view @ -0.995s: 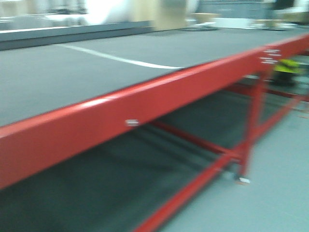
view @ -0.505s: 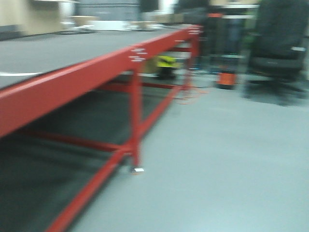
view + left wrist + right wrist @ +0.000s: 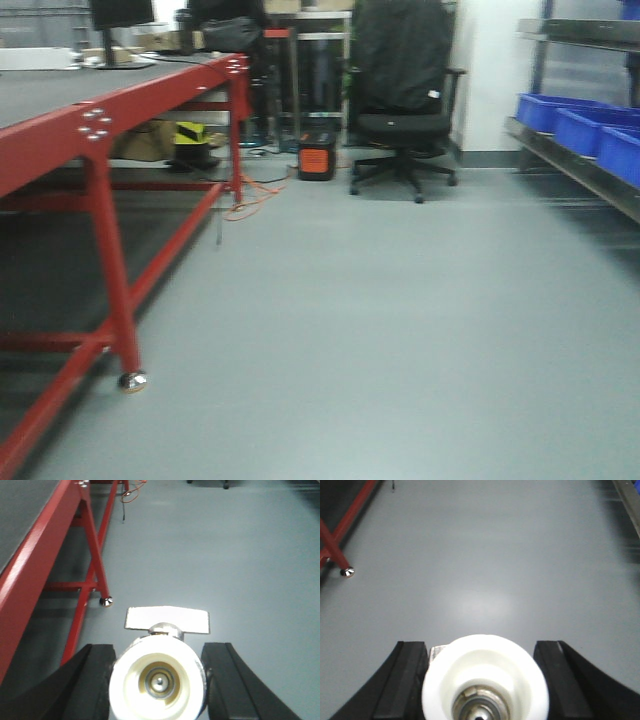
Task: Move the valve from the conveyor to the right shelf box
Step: 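Drive the base away from the conveyor to the shelf of blue bins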
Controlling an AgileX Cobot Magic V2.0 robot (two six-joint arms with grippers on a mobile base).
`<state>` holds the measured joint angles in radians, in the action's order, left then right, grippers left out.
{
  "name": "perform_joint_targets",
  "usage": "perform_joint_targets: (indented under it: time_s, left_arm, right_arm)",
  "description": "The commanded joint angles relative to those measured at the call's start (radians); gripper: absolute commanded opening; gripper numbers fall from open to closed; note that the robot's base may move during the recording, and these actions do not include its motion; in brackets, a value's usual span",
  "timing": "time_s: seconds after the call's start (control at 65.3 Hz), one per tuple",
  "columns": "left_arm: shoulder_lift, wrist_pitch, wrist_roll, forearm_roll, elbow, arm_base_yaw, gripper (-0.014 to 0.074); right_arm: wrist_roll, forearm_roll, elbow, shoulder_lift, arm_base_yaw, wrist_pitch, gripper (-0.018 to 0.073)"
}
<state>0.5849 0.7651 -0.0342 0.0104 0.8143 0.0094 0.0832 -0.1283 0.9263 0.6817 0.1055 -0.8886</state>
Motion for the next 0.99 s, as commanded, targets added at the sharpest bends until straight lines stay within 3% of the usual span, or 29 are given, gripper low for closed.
perform_joint_targets:
  time_s: [0.0,0.979]
  left_arm:
    - [-0.007,-0.051,0.001,-0.003,0.003,-0.004,-0.0111]
    - [-0.007,-0.051,0.001,-0.003,0.003,-0.004,-0.0111]
  right_arm:
    - [0.005,0.002,0.01,-0.006,0.001,0.067,-0.0168]
    - [0.005,0.002,0.01,-0.006,0.001,0.067,-0.0168]
